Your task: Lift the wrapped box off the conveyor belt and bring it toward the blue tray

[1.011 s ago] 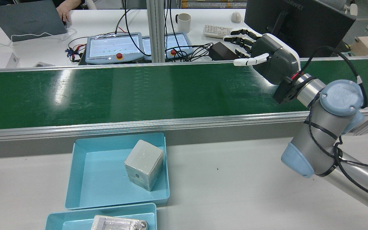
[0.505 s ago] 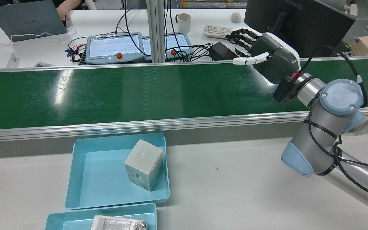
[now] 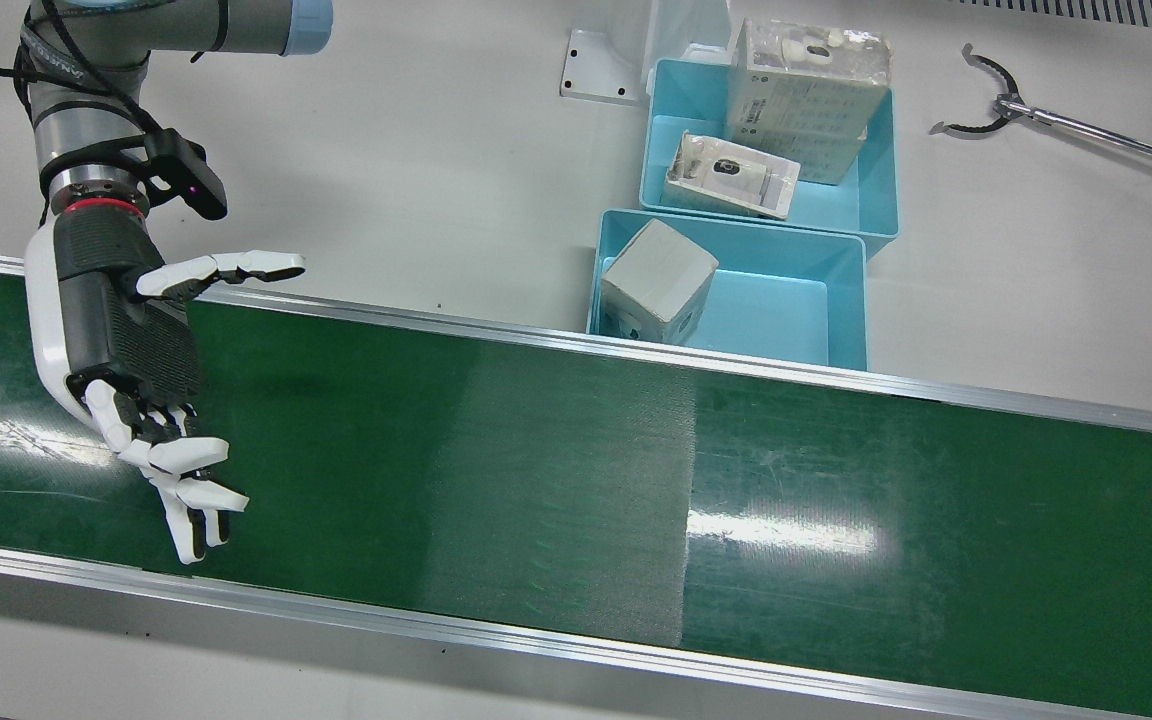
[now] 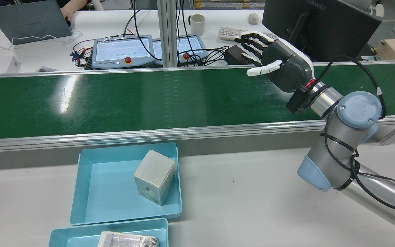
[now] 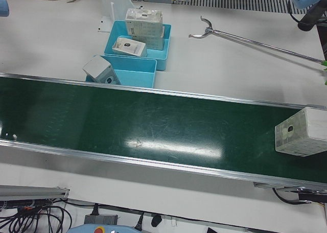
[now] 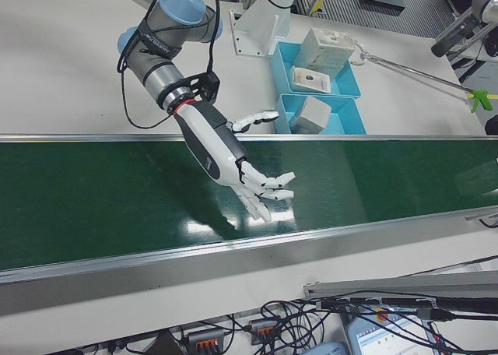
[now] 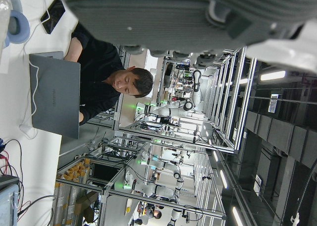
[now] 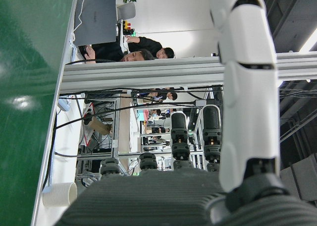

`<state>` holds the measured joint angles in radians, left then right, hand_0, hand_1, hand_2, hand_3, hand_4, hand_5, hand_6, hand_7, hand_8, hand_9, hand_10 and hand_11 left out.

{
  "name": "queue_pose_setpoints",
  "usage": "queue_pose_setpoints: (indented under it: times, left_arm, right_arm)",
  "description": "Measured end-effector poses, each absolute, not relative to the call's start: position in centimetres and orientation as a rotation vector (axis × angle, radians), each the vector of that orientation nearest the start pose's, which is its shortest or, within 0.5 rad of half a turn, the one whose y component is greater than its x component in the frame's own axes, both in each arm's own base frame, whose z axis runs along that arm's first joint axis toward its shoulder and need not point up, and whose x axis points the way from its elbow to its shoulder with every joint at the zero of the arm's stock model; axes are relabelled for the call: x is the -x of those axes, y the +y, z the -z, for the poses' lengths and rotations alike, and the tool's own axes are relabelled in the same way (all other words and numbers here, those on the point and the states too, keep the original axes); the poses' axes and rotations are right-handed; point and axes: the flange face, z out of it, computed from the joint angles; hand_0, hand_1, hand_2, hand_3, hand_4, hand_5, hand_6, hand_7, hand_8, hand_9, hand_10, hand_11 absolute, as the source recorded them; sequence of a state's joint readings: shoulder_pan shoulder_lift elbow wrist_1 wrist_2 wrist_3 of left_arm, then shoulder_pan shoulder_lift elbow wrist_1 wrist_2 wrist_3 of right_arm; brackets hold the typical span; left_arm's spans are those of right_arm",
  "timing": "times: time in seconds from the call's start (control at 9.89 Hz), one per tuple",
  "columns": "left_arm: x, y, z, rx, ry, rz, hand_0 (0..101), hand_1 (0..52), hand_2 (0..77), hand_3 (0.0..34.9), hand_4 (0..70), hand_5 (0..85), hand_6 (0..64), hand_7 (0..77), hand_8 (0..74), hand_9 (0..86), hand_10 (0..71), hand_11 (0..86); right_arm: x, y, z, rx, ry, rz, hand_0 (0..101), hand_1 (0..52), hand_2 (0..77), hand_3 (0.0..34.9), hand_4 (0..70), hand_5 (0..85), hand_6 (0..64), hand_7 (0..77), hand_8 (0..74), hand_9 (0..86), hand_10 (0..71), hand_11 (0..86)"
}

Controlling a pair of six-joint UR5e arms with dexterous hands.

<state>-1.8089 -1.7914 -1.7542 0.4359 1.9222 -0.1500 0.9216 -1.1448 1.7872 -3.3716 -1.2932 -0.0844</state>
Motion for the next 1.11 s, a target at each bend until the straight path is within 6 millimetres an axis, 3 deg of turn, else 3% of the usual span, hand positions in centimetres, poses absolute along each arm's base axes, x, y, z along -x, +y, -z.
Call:
queue_pose_setpoints:
  times: [0.1, 0.2, 0.61, 0.71, 0.81, 0.91, 1.01, 1.11]
  left_arm:
    - [22.5, -50.5, -52.6, 0.303, 2.191, 2.279, 0, 0.0, 0.5, 0.0, 0.0, 1.1, 0.0, 0.5, 0.0, 0.0, 0.5, 0.0]
    - [22.5, -50.5, -52.6, 0.303, 2.191, 2.279, 0, 0.0, 0.5, 0.0, 0.0, 1.1, 0.0, 0.5, 0.0, 0.0, 0.5, 0.0]
    - [22.5, -50.5, -52.6, 0.303, 2.191, 2.279, 0, 0.0, 0.5, 0.0, 0.0, 1.1, 0.5, 0.0, 0.0, 0.0, 0.5, 0.0]
    - [22.5, -50.5, -52.6, 0.303, 2.191, 2.279, 0, 0.0, 0.5, 0.0, 0.0, 1.1, 0.5, 0.0, 0.0, 0.0, 0.5, 0.0]
    - [22.5, -50.5, -52.6, 0.303, 2.191, 2.279, 0, 0.0, 0.5, 0.0, 0.0, 1.1, 0.5, 0.0, 0.0, 0.0, 0.5, 0.0]
    - [22.5, -50.5, -52.6, 0.303, 2.191, 2.279, 0, 0.0, 0.5, 0.0, 0.0, 1.1, 0.5, 0.0, 0.0, 0.0, 0.5, 0.0]
    - [22.5, -50.5, -52.6, 0.303, 2.191, 2.279, 0, 0.0, 1.1, 0.0, 0.0, 1.1, 0.5, 0.0, 0.0, 0.0, 0.5, 0.0]
    - [22.5, -50.5, -52.6, 0.303, 2.191, 2.279, 0, 0.0, 0.5, 0.0, 0.0, 1.1, 0.5, 0.5, 0.0, 0.0, 0.5, 0.0]
  right_arm:
    - [25.0, -59.0, -37.1, -0.539, 2.723, 1.808, 51, 13.1, 16.4, 14.9, 9.3, 35.5, 2.2, 22.9, 1.6, 6.0, 1.6, 4.9]
    - [25.1, -59.2, -37.3, -0.542, 2.725, 1.803, 50, 16.4, 14.7, 16.3, 9.3, 35.5, 2.2, 23.5, 0.0, 5.4, 1.6, 4.9]
    - [23.9, -59.7, -37.2, -0.522, 2.722, 1.783, 51, 18.5, 19.6, 17.5, 9.3, 37.1, 1.6, 24.0, 0.0, 6.0, 1.6, 3.3]
    - [23.8, -59.7, -37.2, -0.521, 2.722, 1.781, 54, 25.6, 21.8, 17.4, 9.3, 37.1, 1.6, 24.0, 1.1, 6.0, 1.6, 4.9]
    - [23.8, -59.7, -37.1, -0.524, 2.723, 1.779, 55, 22.4, 22.9, 16.4, 8.7, 37.1, 1.6, 24.0, 1.1, 6.0, 1.6, 4.4]
    - [24.0, -59.6, -37.1, -0.527, 2.723, 1.778, 53, 17.5, 18.0, 16.7, 8.7, 37.1, 1.6, 24.0, 0.0, 6.0, 0.5, 3.3]
    - [24.1, -59.6, -37.1, -0.529, 2.723, 1.779, 53, 18.5, 16.4, 18.3, 8.7, 37.1, 1.6, 24.0, 0.0, 6.0, 0.5, 3.3]
    - [24.0, -59.6, -37.1, -0.529, 2.724, 1.778, 52, 16.4, 15.8, 18.1, 8.7, 37.1, 1.6, 24.0, 0.0, 6.0, 0.5, 3.3]
